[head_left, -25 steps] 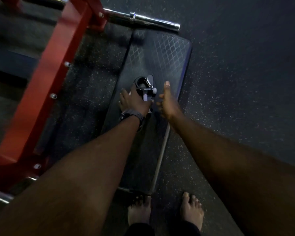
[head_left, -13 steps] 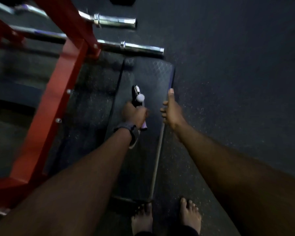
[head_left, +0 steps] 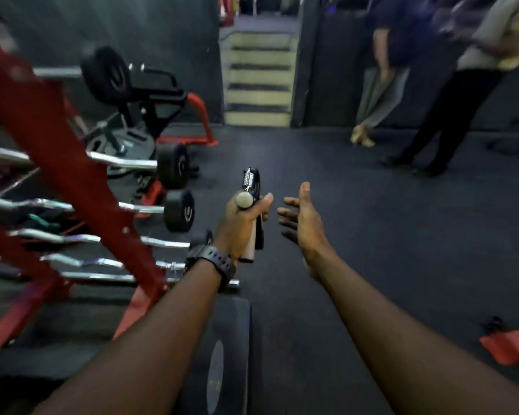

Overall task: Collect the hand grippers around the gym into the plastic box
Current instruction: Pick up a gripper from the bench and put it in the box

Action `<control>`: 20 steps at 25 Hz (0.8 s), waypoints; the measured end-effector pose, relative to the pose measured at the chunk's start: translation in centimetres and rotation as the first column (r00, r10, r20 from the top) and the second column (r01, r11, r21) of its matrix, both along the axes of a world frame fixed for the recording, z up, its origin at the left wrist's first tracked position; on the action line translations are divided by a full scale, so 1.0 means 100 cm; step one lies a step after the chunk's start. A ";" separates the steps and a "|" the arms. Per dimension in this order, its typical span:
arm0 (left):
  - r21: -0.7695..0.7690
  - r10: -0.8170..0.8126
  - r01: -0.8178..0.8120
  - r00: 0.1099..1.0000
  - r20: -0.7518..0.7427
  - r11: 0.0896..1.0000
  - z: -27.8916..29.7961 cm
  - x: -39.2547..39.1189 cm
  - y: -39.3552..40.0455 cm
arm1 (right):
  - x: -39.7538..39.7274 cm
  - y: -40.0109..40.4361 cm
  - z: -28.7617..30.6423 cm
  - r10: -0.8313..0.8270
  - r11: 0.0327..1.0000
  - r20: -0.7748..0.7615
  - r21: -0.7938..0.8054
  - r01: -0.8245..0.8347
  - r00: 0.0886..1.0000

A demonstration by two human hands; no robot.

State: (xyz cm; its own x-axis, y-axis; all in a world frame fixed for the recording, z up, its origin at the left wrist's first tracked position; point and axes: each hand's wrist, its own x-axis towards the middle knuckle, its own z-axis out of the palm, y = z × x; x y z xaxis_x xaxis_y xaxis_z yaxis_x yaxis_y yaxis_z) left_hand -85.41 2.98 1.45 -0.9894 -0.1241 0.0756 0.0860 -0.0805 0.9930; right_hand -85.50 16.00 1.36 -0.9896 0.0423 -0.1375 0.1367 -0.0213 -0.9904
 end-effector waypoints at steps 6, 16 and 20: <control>0.025 -0.243 0.256 0.940 -0.238 0.966 0.197 0.113 0.046 | 0.144 0.059 0.206 -0.214 0.976 -0.323 -0.027 0.218 0.922; 0.017 -0.710 0.773 0.591 -0.383 0.634 0.294 0.374 0.293 | 0.501 0.268 0.311 -0.704 0.654 -0.428 -0.076 0.753 0.567; -0.015 -0.839 0.905 0.388 -0.381 0.425 0.288 0.532 0.397 | 0.690 0.332 0.310 -0.842 0.413 -0.406 -0.059 0.909 0.356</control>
